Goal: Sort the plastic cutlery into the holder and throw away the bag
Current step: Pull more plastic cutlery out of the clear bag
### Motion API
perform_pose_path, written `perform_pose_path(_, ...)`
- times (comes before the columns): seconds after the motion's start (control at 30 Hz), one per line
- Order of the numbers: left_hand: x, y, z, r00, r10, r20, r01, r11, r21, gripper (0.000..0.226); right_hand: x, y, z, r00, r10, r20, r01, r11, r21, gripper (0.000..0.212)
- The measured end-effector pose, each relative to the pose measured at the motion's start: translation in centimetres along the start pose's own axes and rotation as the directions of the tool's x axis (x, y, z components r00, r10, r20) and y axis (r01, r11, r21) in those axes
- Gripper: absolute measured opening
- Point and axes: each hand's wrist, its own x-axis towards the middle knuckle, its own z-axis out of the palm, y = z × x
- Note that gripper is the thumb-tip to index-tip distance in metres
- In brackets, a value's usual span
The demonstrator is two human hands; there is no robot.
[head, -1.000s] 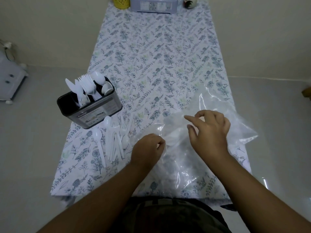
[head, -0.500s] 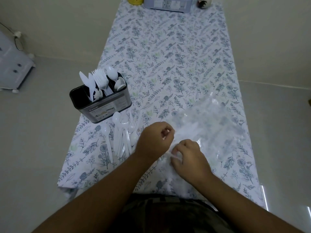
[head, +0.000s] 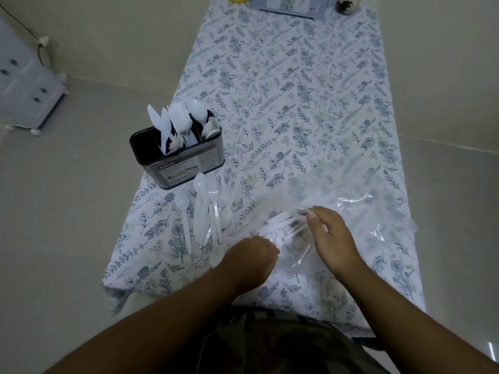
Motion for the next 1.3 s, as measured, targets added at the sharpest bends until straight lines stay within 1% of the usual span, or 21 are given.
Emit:
perform_pose_path(0.03,0.3,0.1,-0.1,1.000,-0.010,-0.016,0.011,1.000,0.017,0.019,0.2,0.0,-0.2,1.000,-0.002,-0.010,0.002,1.000,0.026,0.026)
perform_pose_path(0.1,1.1,0.4,-0.3,0.995,0.000,-0.095,0.002,1.000,0.027,0.011,0.4,0.0,-0.6,1.000,0.004,-0.001,-0.004,0.998,0.066,0.029)
perform_pose_path(0.13,1.6,0.7,-0.4,0.990,-0.003,-0.143,0.008,0.999,0.033,0.015,0.4,0.1,-0.7,1.000,0.006,0.002,-0.006,0.997,0.078,0.029)
perform_pose_path(0.17,2.3,1.0,-0.5,0.984,-0.022,-0.175,0.030,0.999,0.041,0.025,0.4,0.2,-0.7,1.000,0.007,0.000,-0.007,0.996,0.086,0.029)
perform_pose_path(0.23,3.9,1.6,-0.7,0.976,-0.099,-0.194,0.106,0.994,0.024,0.049,0.4,0.4,-0.8,1.000,0.006,-0.009,-0.005,0.996,0.094,0.030)
perform_pose_path(0.3,5.6,2.2,-0.8,0.967,-0.205,-0.151,0.211,0.977,0.023,0.059,0.3,0.3,-0.9,1.000,0.006,-0.021,-0.003,0.995,0.104,0.030)
perform_pose_path(0.37,7.0,2.6,-0.5,0.948,-0.300,-0.104,0.306,0.951,0.048,0.061,0.3,0.2,-1.0,0.999,0.017,-0.033,-0.012,0.992,0.129,0.030)
perform_pose_path(0.43,8.2,2.8,0.0,0.924,-0.372,-0.088,0.377,0.925,0.054,0.062,0.3,0.2,-0.9,0.998,0.032,-0.044,-0.025,0.987,0.160,0.029)
perform_pose_path(0.47,8.7,2.8,0.4,0.916,-0.394,-0.076,0.399,0.914,0.075,0.062,0.4,0.2,-0.9,0.998,0.041,-0.049,-0.031,0.984,0.177,0.029)
perform_pose_path(0.57,9.8,3.3,1.0,0.900,-0.435,-0.019,0.426,0.872,0.242,0.057,0.8,0.0,-0.8,0.997,0.062,-0.051,-0.050,0.976,0.212,0.029)
perform_pose_path(0.67,10.3,3.8,0.5,0.878,-0.478,0.006,0.458,0.843,0.281,0.045,0.9,-0.7,-1.0,0.997,0.067,-0.037,-0.056,0.966,0.252,0.032)
perform_pose_path(0.73,10.5,4.0,0.9,0.882,-0.469,0.050,0.445,0.863,0.240,0.037,1.0,-0.8,-1.1,0.997,0.068,-0.037,-0.056,0.961,0.271,0.032)
perform_pose_path(0.8,10.8,4.0,1.0,0.863,-0.489,0.126,0.465,0.867,0.179,0.035,1.2,-0.7,-1.1,0.995,0.086,-0.041,-0.072,0.960,0.269,0.030)
perform_pose_path(0.9,10.4,4.4,0.2,0.832,-0.535,0.148,0.524,0.845,0.105,0.029,1.3,-0.6,-1.3,0.993,0.115,-0.033,-0.101,0.955,0.279,0.028)
perform_pose_path(1.0,9.4,4.5,-0.4,0.821,-0.545,0.167,0.558,0.829,-0.036,0.031,1.2,-1.0,-1.4,0.992,0.126,0.000,-0.121,0.956,0.267,0.028)
perform_pose_path(1.07,9.3,4.5,-1.1,0.808,-0.556,0.193,0.584,0.800,-0.141,0.033,1.1,-1.2,-1.2,0.991,0.132,0.025,-0.134,0.956,0.260,0.028)
perform_pose_path(1.13,9.4,4.5,-1.4,0.803,-0.555,0.219,0.594,0.775,-0.217,0.030,1.1,-1.5,-0.9,0.991,0.131,0.033,-0.135,0.958,0.255,0.030)
perform_pose_path(1.2,9.2,4.5,-1.7,0.805,-0.546,0.232,0.592,0.767,-0.247,0.028,1.2,-1.8,-0.6,0.991,0.129,0.035,-0.133,0.957,0.259,0.031)
perform_pose_path(1.3,8.4,4.3,-2.1,0.809,-0.538,0.237,0.585,0.777,-0.233,0.024,1.3,-2.2,-0.3,0.991,0.120,0.050,-0.129,0.956,0.265,0.032)
